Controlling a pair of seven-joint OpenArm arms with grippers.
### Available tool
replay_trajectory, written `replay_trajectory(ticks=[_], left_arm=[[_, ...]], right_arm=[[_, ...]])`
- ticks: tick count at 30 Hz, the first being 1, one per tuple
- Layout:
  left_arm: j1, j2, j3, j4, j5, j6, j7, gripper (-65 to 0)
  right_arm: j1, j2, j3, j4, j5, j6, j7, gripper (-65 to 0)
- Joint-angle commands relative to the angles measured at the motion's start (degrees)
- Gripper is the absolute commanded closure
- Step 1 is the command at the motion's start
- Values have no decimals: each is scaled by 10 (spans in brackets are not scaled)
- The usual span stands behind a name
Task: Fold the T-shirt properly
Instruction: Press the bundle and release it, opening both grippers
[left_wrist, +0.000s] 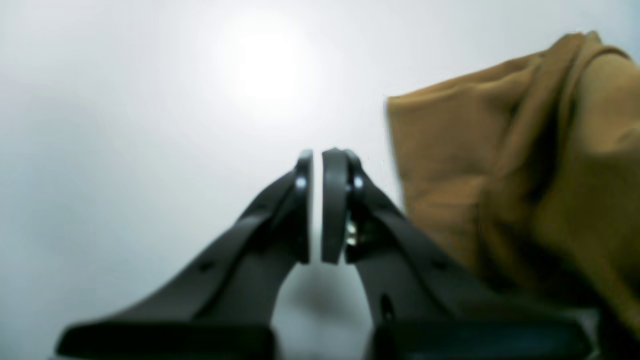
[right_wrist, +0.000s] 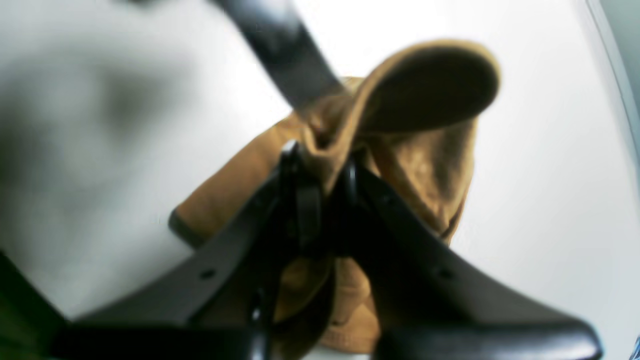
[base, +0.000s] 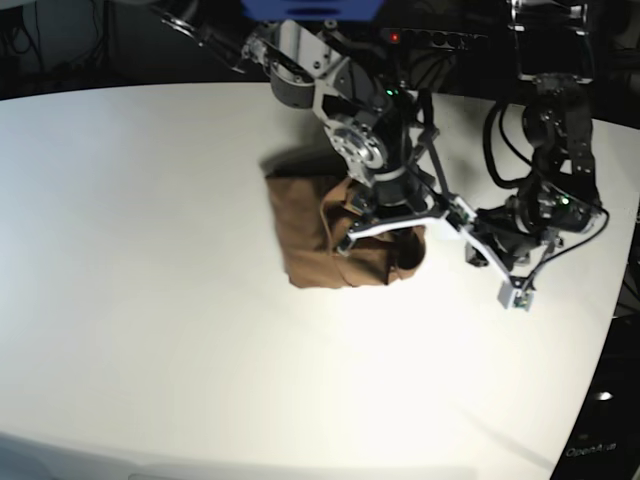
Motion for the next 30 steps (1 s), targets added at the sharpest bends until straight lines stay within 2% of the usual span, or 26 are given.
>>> replay_trajectory(ticks=[1,4,8,11,14,17,21,24,26,30], left_arm=[[-7,-5,-7,16,7,0,-9,-37],[12,-1,-30,38,54,-3,-10,-37],[24,-1,-39,53,73,-5,-10,-37],[34,-1,-54,53,71,-5,-10,-37],[37,-1,-56,53,70,-5,-14,-37],[37,-1,-56,52,70,-6,-14,-37],[37,-1,-56,50,70,-6,-12,-37],[37,-1,-55,46,70,-6,-15,-37],[37,-1,-55,46,70,-6,-15,-37],[37,-1,-55,46,70,-6,-15,-37]], right_arm=[[7,-9,-1,8,-7,-2,19,-16],[7,-9,-1,8,-7,-2,21,-48],[9,-9,-1,8,-7,0,25,-203],[9,-9,1,8,-7,31,25,-321],[6,-9,14,8,-7,44,35,-403],[4,-9,32,10,-7,98,41,-470],[-8,-9,38,17,-7,205,54,-528],[-30,-11,39,38,-7,261,88,-541],[-39,-11,39,57,-3,280,106,-541],[-29,-11,39,61,8,280,112,-543]])
